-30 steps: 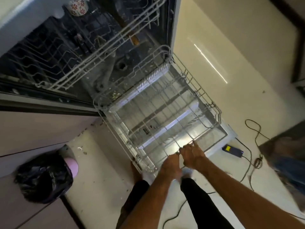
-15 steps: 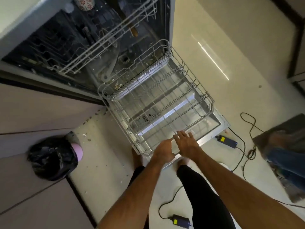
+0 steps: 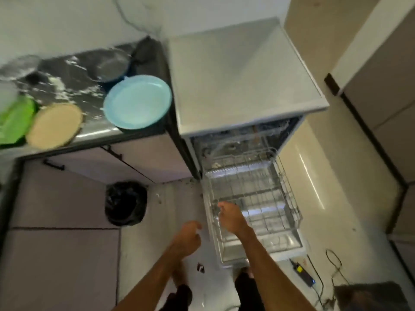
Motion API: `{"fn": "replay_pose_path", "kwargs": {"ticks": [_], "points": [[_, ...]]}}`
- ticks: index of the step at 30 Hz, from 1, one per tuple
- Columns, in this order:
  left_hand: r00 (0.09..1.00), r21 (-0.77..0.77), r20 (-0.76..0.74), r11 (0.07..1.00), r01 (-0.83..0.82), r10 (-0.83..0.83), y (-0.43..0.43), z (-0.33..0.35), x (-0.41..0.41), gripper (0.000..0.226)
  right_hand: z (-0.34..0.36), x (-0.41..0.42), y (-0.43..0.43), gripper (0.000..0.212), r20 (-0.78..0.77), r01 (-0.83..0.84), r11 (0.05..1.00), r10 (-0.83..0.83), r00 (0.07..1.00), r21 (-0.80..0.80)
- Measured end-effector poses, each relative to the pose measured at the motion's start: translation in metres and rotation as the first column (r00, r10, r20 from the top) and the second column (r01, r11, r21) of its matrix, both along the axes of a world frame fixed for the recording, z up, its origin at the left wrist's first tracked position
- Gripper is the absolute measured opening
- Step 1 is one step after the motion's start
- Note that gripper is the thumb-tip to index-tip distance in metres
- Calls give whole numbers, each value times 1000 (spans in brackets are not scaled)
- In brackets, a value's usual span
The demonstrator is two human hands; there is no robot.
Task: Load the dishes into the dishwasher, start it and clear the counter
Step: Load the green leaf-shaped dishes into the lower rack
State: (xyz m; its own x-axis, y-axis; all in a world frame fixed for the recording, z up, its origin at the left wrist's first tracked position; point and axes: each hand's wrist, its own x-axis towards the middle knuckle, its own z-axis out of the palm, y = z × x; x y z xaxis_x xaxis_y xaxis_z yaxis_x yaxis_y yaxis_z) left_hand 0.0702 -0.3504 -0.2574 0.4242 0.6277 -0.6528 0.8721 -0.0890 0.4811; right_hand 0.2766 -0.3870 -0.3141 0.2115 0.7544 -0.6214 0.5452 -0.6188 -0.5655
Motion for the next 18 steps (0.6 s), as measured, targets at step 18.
{"fn": "replay_pose_path", "kwargs": {"ticks": [18], "points": [[870,359,335,804,-474,363,156,193,-357,28,268,-294,206,21,136,-353,861,326,935,365]]}}
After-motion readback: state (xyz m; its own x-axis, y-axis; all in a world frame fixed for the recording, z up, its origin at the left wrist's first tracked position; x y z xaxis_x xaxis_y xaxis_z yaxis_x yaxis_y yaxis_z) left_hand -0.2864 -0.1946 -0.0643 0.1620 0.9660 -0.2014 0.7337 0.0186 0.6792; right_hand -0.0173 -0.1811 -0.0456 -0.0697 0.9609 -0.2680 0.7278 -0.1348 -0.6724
